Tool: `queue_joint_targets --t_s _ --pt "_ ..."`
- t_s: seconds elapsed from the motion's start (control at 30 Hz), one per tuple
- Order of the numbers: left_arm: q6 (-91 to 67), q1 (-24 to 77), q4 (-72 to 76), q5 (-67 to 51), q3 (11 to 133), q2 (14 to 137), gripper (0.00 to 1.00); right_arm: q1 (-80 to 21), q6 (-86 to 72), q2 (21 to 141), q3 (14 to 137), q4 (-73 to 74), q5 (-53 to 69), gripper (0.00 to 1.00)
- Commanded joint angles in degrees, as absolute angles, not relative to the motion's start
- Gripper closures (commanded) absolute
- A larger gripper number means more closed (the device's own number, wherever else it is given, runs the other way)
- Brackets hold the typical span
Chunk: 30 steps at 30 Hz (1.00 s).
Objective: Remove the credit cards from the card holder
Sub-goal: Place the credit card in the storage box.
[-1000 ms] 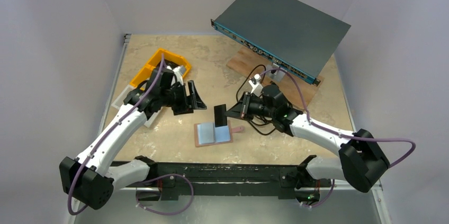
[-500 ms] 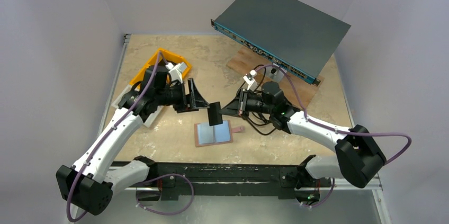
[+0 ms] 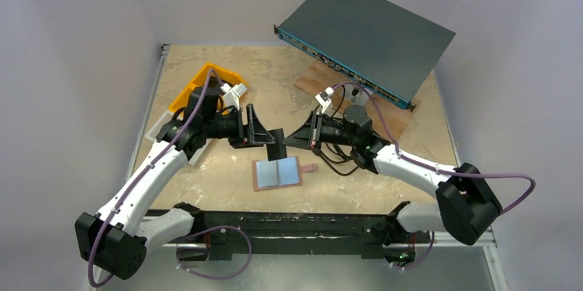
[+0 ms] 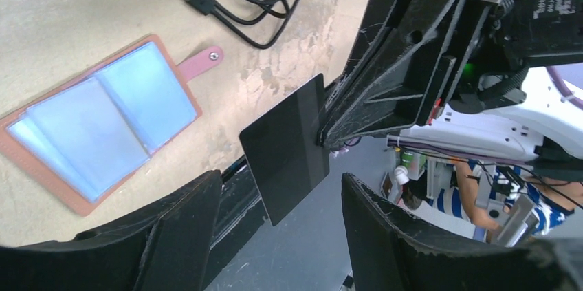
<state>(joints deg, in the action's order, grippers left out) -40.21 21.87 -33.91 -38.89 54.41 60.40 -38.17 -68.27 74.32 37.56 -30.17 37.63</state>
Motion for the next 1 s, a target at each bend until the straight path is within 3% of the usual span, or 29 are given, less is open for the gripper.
queue_joint_targets --t_s 0.0,0.5,0.6,0.63,0.73,0.77,0.87,0.97 --pt "-42.10 21.53 -28.16 -44.55 53.51 60.02 0.39 -37.92 -70.31 72.85 39.83 -35.14 39.81 1.00" --pt "-48.45 21.53 -19.67 -49.64 50.46 60.93 1.00 -37.90 -70.22 73.25 39.68 -35.55 39.57 1.00" --pt "-48.94 21.53 -19.95 -48.35 50.45 60.72 1.00 -37.95 -69.25 73.33 40.02 -33.94 39.16 1.00" --pt "-49.06 21.53 -20.29 -47.59 50.47 60.61 1.00 -37.96 -68.54 73.26 40.32 -32.40 38.70 0.93" --pt "-49.14 21.53 -22.63 -43.49 50.91 60.03 1.00 -37.91 -64.48 72.15 42.15 -24.27 35.30 0.46" --pt "-49.05 21.53 -23.81 -41.32 51.23 59.77 1.00 -37.94 -62.72 71.49 43.01 -20.92 33.75 0.35" --pt "-49.21 21.32 -28.24 -33.48 53.04 59.52 1.00 -37.90 -57.51 68.41 45.34 -11.63 28.01 0.15" --pt "-50.24 20.59 -30.91 -27.25 55.55 60.72 1.00 -37.90 -54.97 65.66 46.02 -5.92 22.88 0.05"
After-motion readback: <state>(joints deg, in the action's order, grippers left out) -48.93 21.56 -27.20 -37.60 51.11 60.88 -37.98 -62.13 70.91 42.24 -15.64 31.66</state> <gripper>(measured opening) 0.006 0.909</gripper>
